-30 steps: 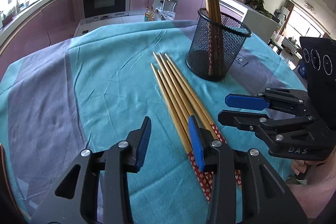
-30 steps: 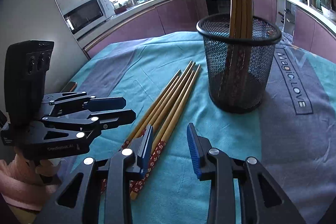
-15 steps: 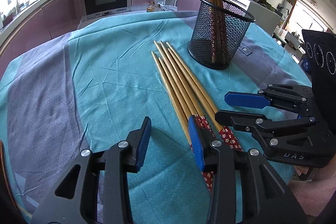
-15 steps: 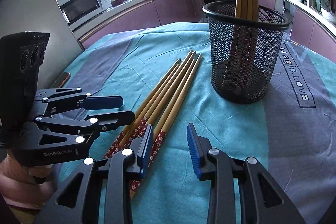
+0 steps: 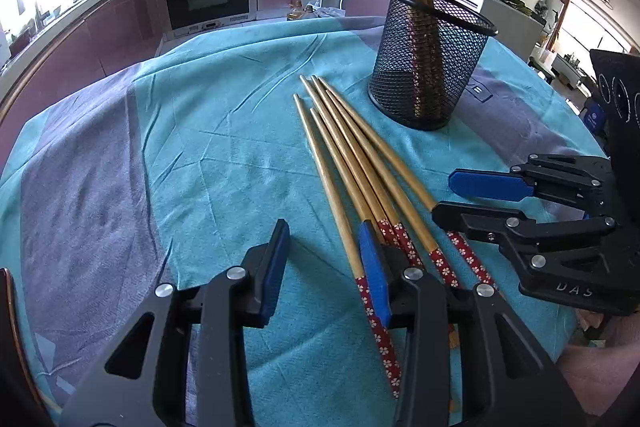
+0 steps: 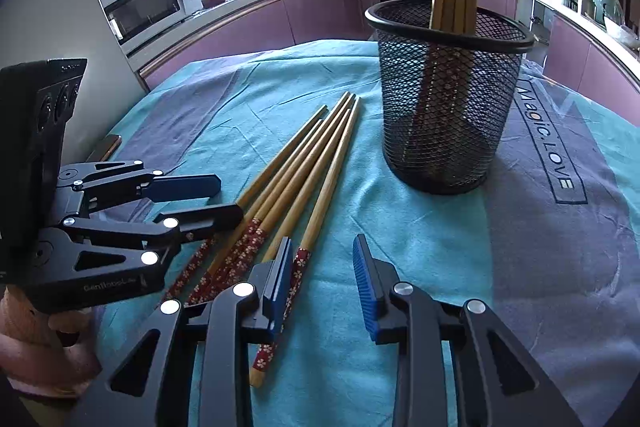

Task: Organize utensils
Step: 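Move both open tools back over the remaining chopsticks, then close the left tool on one chopstick while the right tool grasps another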

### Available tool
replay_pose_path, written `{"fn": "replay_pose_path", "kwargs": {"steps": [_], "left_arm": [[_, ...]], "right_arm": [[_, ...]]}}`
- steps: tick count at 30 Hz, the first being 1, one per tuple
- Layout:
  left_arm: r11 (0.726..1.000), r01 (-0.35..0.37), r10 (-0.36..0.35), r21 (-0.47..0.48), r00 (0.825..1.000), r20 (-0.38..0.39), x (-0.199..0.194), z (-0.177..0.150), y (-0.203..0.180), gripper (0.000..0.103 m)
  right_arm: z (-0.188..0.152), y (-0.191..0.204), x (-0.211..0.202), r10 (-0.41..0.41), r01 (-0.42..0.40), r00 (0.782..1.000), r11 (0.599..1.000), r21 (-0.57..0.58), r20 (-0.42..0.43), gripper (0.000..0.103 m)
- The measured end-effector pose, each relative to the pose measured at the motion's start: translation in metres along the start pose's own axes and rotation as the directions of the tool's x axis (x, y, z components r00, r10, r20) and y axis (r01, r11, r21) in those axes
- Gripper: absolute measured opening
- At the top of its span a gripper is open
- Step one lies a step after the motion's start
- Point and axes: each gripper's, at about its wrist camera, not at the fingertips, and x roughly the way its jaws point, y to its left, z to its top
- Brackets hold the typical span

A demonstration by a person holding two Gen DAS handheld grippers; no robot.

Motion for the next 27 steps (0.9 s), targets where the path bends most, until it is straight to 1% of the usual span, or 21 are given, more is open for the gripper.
{"fn": "replay_pose_path", "kwargs": {"steps": [7,11,16,20,22,24,27], "left_arm": [[1.0,-0.002,0.002,-0.001,1.0,-0.012,0.007,0.011,0.004,0.035],[1.0,-0.005,0.005,-0.001,1.0,-0.017,0.013,0.019,0.006,0.034],[1.0,-0.023,0.023,0.0,1.0,-0.019,0.02,0.026,0.006,0.025],[0.999,-0.029,0.029,-0.023,0.999,-0.019,0.023,0.029,0.009,0.016],[0.999,-0.024,0.023,-0.041,1.0,-0.018,0.023,0.029,0.01,0.011],[0.998,-0.021,0.02,-0.06,1.0,-0.014,0.022,0.03,0.012,0.01],[0.996,-0.02,0.02,-0.085,1.0,0.001,0.018,0.028,0.015,0.008]], "right_arm": [[0.013,0.005,0.01,-0.031,0.031,1.0,0.999,-0.031,-0.003,0.028],[0.024,0.006,0.022,-0.048,0.047,0.999,0.998,-0.038,-0.008,0.023],[0.032,0.001,0.028,-0.058,0.058,0.998,0.998,-0.016,-0.003,0.015],[0.031,-0.002,0.029,-0.044,0.044,0.999,0.999,0.012,0.004,0.008],[0.03,-0.006,0.027,-0.03,0.029,1.0,0.999,0.043,0.01,0.007],[0.028,-0.01,0.025,-0.02,0.019,1.0,0.997,0.068,0.017,0.006],[0.025,-0.015,0.017,-0.03,0.027,0.999,0.996,0.08,0.04,0.006]]}}
